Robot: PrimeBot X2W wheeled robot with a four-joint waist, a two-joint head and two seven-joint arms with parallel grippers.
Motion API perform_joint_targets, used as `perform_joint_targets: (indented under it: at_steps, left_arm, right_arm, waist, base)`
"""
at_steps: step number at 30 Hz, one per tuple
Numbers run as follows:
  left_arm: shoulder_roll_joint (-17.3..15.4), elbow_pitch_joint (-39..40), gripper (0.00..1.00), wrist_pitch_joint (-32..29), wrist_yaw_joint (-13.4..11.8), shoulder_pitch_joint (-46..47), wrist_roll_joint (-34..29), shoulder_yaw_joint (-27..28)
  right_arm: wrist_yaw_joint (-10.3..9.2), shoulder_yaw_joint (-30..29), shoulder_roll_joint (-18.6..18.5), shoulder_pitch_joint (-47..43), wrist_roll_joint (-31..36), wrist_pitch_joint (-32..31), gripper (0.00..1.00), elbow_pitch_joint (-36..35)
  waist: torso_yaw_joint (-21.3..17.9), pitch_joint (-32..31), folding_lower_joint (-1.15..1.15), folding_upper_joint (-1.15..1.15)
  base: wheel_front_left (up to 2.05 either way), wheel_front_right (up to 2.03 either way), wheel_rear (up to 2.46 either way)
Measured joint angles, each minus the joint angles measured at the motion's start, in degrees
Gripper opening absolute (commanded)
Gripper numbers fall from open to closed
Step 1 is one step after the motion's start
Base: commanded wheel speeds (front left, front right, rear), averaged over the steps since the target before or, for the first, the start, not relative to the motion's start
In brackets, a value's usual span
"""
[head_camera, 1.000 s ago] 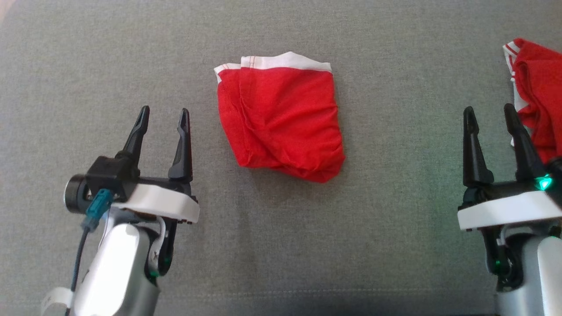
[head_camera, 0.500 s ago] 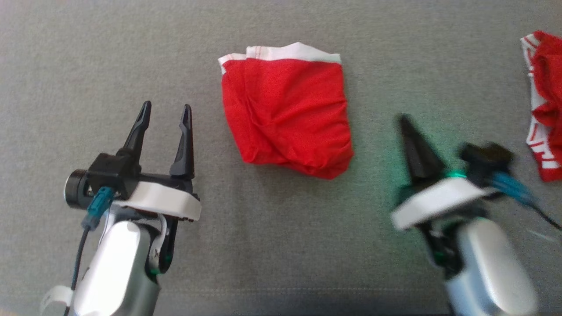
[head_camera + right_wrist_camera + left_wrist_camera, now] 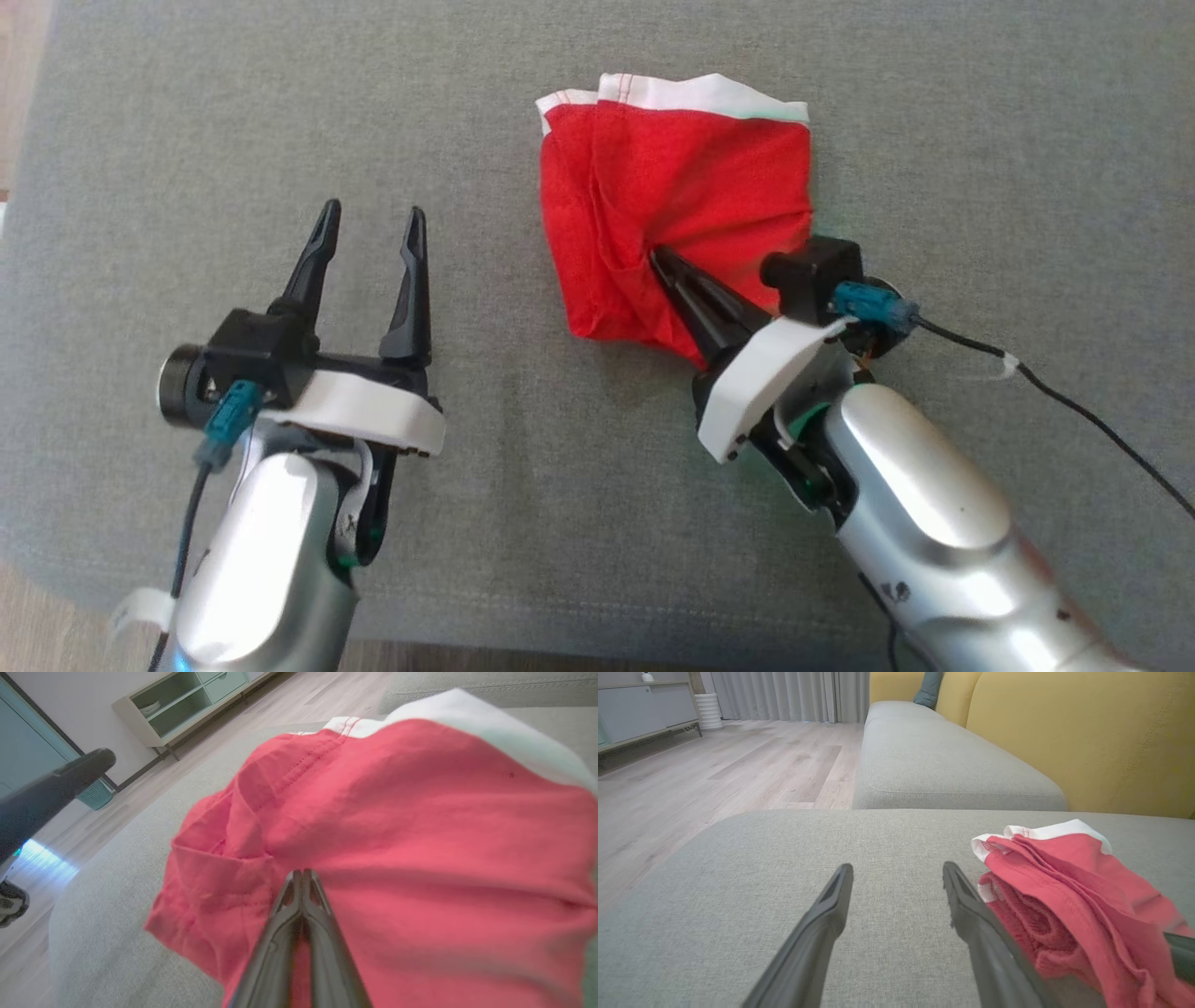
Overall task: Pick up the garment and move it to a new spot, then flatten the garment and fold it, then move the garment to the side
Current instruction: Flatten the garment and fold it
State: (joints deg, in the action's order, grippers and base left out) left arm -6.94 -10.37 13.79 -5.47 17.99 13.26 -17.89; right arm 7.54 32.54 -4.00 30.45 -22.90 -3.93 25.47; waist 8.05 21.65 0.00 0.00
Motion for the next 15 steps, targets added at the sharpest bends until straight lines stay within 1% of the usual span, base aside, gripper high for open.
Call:
perform_joint_targets:
  at_steps: [6, 15]
  left_arm:
    - [0.1, -0.4, 1.00, 0.4, 0.0, 0.0, 0.0, 0.0]
    - [0.1, -0.6, 1.00, 0.5, 0.0, 0.3, 0.0, 0.0]
  right_arm:
    - [0.00, 2.8, -0.1, 1.6, -2.8, 0.9, 0.00, 2.7]
    - [0.00, 10.7, -0.2, 3.6, -8.2, 1.3, 0.00, 3.5]
  waist:
    - [0.1, 0.1, 0.00, 0.00]
    - [-0.2, 0.0, 0.00, 0.00]
  base:
    - [0.00, 0.00, 0.00]
    - [0.00, 0.00, 0.00]
